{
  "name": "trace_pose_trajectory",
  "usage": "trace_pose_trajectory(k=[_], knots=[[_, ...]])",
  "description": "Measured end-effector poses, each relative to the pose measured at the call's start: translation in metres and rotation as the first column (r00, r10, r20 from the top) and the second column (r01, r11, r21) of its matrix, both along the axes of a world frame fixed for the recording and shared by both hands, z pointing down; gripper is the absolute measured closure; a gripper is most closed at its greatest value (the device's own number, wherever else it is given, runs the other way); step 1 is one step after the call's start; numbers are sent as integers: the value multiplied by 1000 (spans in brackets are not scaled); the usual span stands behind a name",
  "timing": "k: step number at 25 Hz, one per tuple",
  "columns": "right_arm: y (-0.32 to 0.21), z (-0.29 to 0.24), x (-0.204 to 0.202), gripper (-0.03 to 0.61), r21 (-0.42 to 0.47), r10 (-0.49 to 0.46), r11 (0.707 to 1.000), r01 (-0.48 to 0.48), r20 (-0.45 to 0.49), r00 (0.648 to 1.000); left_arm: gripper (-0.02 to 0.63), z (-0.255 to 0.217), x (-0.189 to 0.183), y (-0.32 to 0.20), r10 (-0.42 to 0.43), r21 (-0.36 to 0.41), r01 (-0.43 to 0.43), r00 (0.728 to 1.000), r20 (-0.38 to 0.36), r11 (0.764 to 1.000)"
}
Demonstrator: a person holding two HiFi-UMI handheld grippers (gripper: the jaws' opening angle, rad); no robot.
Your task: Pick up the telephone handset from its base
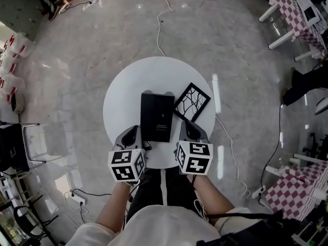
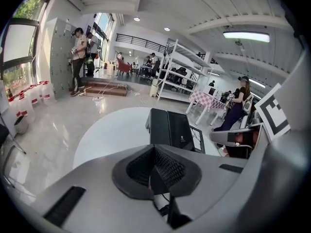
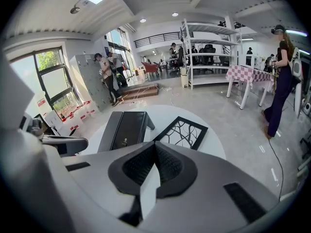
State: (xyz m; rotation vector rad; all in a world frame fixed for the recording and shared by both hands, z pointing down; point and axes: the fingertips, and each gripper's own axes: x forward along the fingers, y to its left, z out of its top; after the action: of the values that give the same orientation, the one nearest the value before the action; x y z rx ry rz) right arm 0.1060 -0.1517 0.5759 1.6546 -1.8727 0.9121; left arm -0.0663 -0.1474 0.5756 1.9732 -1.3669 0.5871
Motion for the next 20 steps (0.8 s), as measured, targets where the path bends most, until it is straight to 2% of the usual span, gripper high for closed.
trace_pose_trajectory(k=[5, 8, 10, 14, 20], knots=[[0, 5, 1, 554, -5, -5, 1000, 5, -1, 1000, 595, -1, 10, -2, 32, 3, -32, 997, -67, 999], [-1, 8, 1, 555, -11, -5, 1000, 5, 2, 1000, 583, 1, 15, -3, 65, -5, -66, 995, -79, 998], [-2, 8, 0, 554, -11, -8, 1000, 8, 3, 1000, 493, 4, 19, -4, 85, -18, -87, 993, -86, 996], [-4, 10, -2, 554, -13, -17, 1000, 17, 4, 1000, 468, 10, 22, -4, 107, -31, -110, 991, -78, 993], [-1, 14, -1, 554, -24, -13, 1000, 13, 1, 1000, 379, 18, 28, -2, 132, -55, -139, 984, -120, 989]])
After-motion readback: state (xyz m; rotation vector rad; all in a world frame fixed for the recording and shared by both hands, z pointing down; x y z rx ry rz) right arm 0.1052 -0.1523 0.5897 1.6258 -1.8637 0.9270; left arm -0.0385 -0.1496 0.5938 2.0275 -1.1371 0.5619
